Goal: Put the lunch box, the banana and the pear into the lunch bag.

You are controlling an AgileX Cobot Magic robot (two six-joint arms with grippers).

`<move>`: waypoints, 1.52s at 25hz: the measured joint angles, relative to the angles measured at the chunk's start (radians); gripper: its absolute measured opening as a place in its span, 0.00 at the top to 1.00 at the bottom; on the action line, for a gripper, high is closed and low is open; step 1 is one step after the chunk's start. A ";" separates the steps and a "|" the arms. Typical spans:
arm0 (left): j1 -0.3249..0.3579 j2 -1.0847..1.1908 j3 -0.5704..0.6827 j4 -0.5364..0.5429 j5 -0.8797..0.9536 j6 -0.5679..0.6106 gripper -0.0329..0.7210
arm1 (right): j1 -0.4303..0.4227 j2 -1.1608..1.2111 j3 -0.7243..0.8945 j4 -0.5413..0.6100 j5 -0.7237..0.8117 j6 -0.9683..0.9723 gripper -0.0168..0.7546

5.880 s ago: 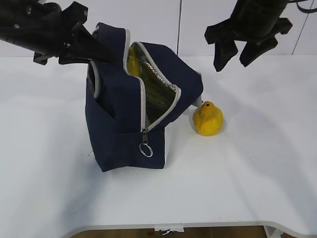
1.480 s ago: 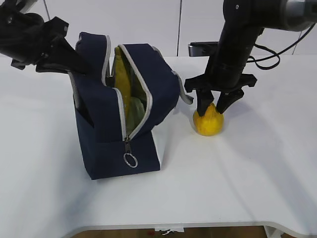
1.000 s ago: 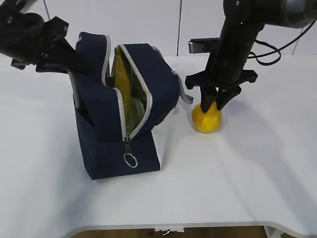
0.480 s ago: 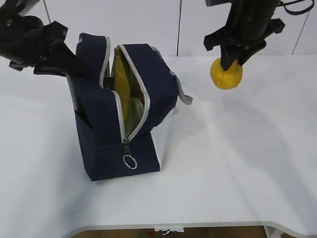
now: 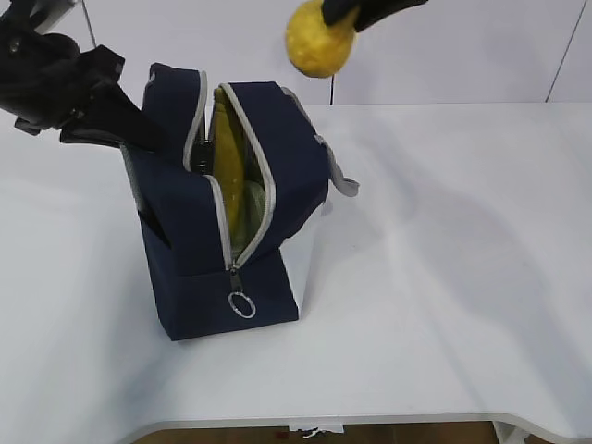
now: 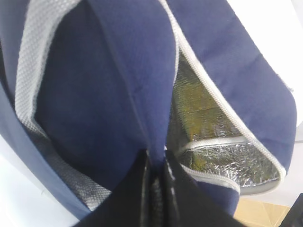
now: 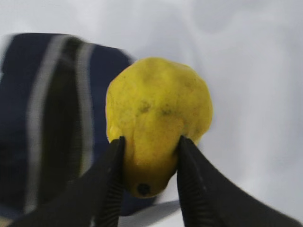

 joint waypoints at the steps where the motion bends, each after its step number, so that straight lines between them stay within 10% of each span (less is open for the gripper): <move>1: 0.000 0.000 0.000 0.000 0.000 0.000 0.95 | 0.000 0.000 -0.003 0.059 0.002 -0.012 0.65; 14: 0.000 0.000 0.000 0.002 0.000 0.000 0.95 | 0.013 0.090 0.040 0.368 0.004 -0.126 0.65; 30: 0.000 0.000 0.000 0.005 -0.002 -0.002 0.95 | 0.096 0.151 0.051 0.210 0.002 -0.095 0.65; 38: 0.000 0.000 0.000 0.005 -0.002 -0.002 0.95 | 0.096 0.151 0.051 0.190 -0.001 -0.025 0.42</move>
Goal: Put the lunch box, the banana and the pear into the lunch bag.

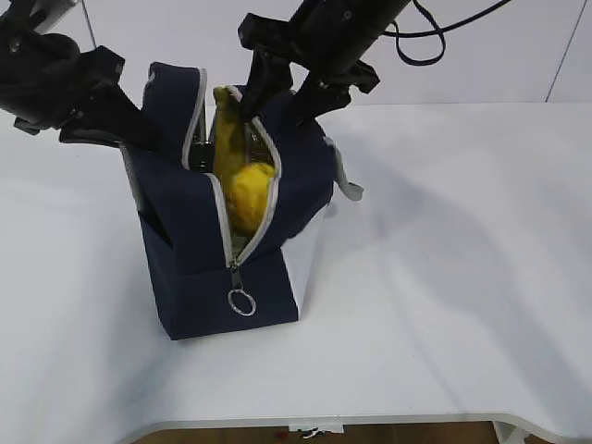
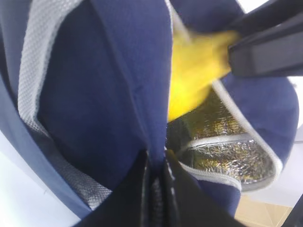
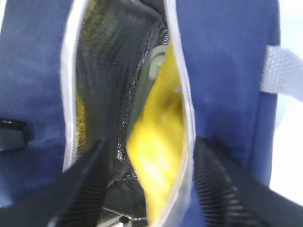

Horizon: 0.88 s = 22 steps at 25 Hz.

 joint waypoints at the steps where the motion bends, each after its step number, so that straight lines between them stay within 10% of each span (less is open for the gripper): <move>1: 0.000 0.000 0.000 0.000 0.000 0.000 0.95 | 0.000 0.000 0.000 -0.004 0.000 0.005 0.40; 22: 0.000 0.000 0.000 0.000 -0.008 0.000 0.95 | 0.000 -0.054 0.023 -0.255 0.000 0.047 0.36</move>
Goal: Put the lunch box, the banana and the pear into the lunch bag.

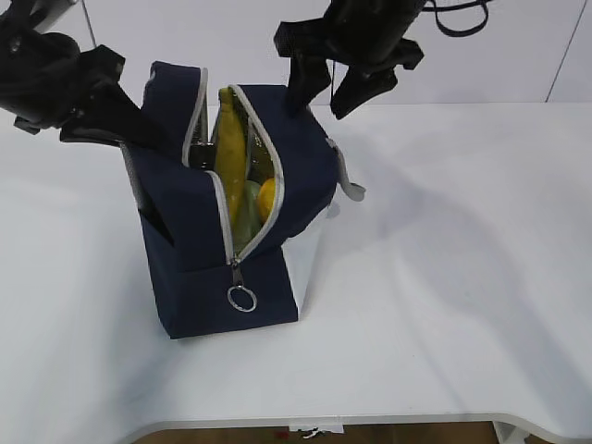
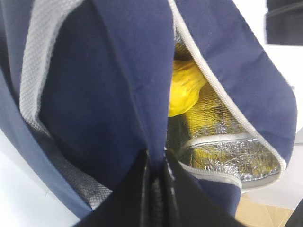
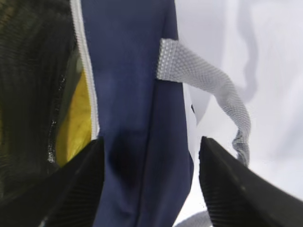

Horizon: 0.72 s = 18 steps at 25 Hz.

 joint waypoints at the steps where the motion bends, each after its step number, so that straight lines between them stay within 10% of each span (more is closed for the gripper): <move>1: 0.000 0.000 0.000 -0.002 0.000 0.000 0.95 | 0.000 0.009 0.000 0.009 0.000 0.000 0.36; 10: 0.000 0.000 0.000 -0.003 0.000 0.000 0.95 | 0.000 0.050 0.009 0.021 0.000 -0.003 0.39; 18: 0.000 0.000 0.000 -0.052 0.000 0.000 0.95 | 0.000 0.050 0.011 0.021 0.000 -0.037 0.96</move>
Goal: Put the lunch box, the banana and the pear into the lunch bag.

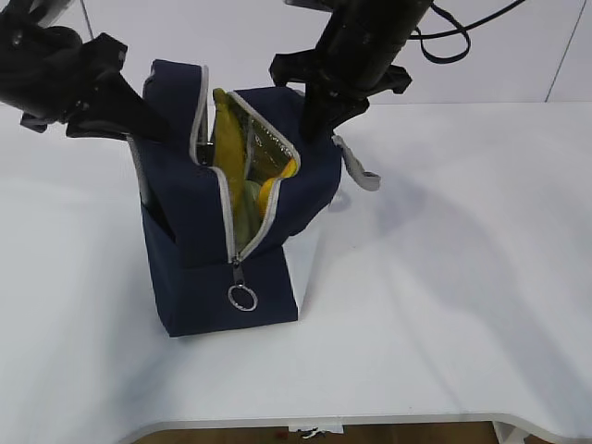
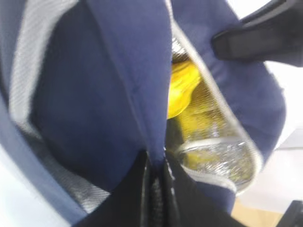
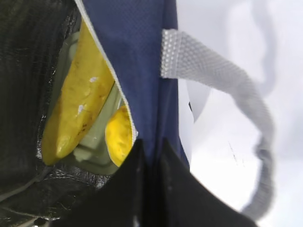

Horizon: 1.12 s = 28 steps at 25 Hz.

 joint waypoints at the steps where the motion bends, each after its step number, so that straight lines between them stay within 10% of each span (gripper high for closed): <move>1: 0.000 0.000 0.000 -0.013 0.002 0.000 0.95 | 0.000 0.000 0.000 0.000 0.000 -0.002 0.97; 28: -0.158 0.110 0.000 -0.440 -0.017 0.206 0.95 | 0.000 -0.214 0.153 -0.328 0.010 0.081 0.98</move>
